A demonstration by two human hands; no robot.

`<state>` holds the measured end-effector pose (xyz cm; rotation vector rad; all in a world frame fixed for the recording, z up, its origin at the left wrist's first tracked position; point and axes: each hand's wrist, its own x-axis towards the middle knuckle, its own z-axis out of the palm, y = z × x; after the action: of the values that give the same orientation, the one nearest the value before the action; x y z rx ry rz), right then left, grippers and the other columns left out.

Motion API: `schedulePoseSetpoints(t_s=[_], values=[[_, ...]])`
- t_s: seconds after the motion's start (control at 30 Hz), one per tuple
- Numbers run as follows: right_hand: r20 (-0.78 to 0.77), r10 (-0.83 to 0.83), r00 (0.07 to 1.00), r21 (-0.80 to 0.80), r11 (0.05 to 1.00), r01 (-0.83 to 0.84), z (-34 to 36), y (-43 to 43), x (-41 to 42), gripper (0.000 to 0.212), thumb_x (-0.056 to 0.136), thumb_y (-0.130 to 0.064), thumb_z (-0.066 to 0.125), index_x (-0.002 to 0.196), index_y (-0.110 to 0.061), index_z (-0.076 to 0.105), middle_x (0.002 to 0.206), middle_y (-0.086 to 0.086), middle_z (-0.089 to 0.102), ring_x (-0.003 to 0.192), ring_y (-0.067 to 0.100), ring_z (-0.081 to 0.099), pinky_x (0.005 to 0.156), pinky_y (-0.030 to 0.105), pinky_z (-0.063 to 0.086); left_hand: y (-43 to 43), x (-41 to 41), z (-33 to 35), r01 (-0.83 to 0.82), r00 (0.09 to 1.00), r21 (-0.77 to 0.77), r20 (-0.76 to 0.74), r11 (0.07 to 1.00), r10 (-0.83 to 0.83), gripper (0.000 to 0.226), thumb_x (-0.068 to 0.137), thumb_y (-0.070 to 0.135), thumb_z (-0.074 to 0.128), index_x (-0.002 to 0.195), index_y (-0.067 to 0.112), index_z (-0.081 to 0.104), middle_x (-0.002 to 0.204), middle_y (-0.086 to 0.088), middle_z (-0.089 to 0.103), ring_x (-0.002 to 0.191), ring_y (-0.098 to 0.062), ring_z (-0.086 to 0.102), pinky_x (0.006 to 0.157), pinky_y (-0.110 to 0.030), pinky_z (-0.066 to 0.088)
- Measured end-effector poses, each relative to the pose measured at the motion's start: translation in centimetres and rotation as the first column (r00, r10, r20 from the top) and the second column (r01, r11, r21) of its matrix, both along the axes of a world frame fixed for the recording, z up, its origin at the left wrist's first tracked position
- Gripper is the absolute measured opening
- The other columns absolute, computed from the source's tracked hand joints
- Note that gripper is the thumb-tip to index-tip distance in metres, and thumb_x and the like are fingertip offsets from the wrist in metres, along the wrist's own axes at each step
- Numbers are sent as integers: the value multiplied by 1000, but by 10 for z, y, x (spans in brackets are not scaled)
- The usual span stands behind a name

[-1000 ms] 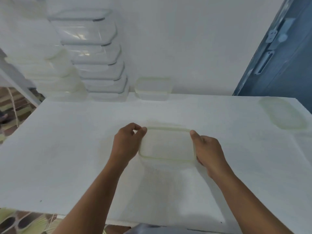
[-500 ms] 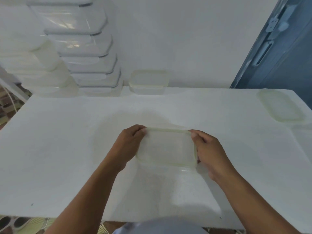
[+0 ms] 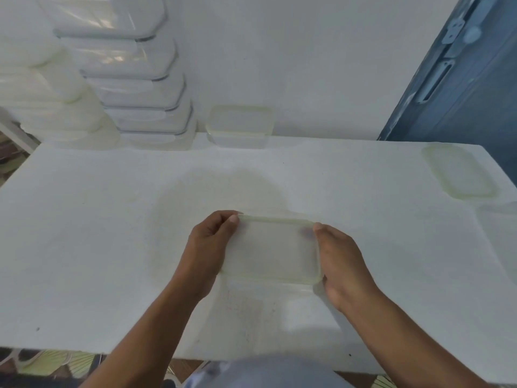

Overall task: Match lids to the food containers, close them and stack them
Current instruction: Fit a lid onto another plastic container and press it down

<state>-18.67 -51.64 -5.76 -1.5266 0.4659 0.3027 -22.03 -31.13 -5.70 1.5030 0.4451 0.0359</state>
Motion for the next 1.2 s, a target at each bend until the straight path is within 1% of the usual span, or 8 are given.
schedulePoseSetpoints(t_s=[0.1,0.27,0.4,0.6,0.77,0.97,1.1,1.2], values=[[79,-40,996,-4,999,40,2,0,19,28,103,-24,53,90,-15,76,93,1,77,90,18,69,88,36,54,-10,10,-4,-64,997,-60,31,996,66,17,103,23,61,105,19,77,107,-1,76,97,-15,69,88,-38,56],[221,73,973,-262,965,-13,-3,-4,55,34,106,-29,43,102,-7,68,82,-4,58,67,10,47,60,21,39,-19,39,-3,-67,994,-8,84,998,67,29,104,24,60,132,31,62,90,2,71,82,-10,68,67,-22,54],[387,146,911,-326,945,-13,-8,-11,57,22,106,-16,42,119,-17,60,116,-7,62,97,0,56,75,3,37,-12,41,-1,46,993,166,99,985,-64,27,107,28,54,129,36,66,100,11,71,87,-2,65,69,-11,48],[421,426,801,-544,825,-153,-12,-18,66,28,105,-28,49,130,-25,60,138,-7,55,129,18,48,110,39,39,-2,47,9,159,981,419,34,894,-190,33,102,46,56,132,37,67,128,22,65,119,6,58,106,-26,45],[414,672,614,-731,648,-216,16,-39,66,69,92,-65,43,146,-23,49,157,-8,38,147,6,25,120,29,19,-1,41,37,179,946,730,56,659,-319,79,87,71,52,153,30,45,160,12,40,145,-8,38,119,-32,32],[29,980,195,-946,90,-312,41,-48,63,111,85,-82,42,158,-23,-16,162,-14,-29,144,-2,-32,119,25,-16,-10,28,35,427,787,869,-221,249,-576,118,80,92,41,164,25,-8,169,12,-17,151,2,-24,128,-35,-3],[-144,984,106,-935,-100,-340,38,-48,63,124,80,-85,48,150,-24,-33,149,-18,-48,132,-8,-46,104,11,-30,-15,27,21,442,691,891,-410,-101,-595,127,74,100,32,159,24,-24,163,3,-37,146,-11,-41,126,-47,-12],[-186,978,93,-939,-149,-311,31,-48,66,131,75,-92,45,151,-20,-33,152,-12,-47,137,-1,-44,113,22,-25,-15,29,19,431,666,883,-451,-187,-595,130,72,102,32,158,24,-26,162,-1,-39,146,-18,-43,125,-50,-15]])
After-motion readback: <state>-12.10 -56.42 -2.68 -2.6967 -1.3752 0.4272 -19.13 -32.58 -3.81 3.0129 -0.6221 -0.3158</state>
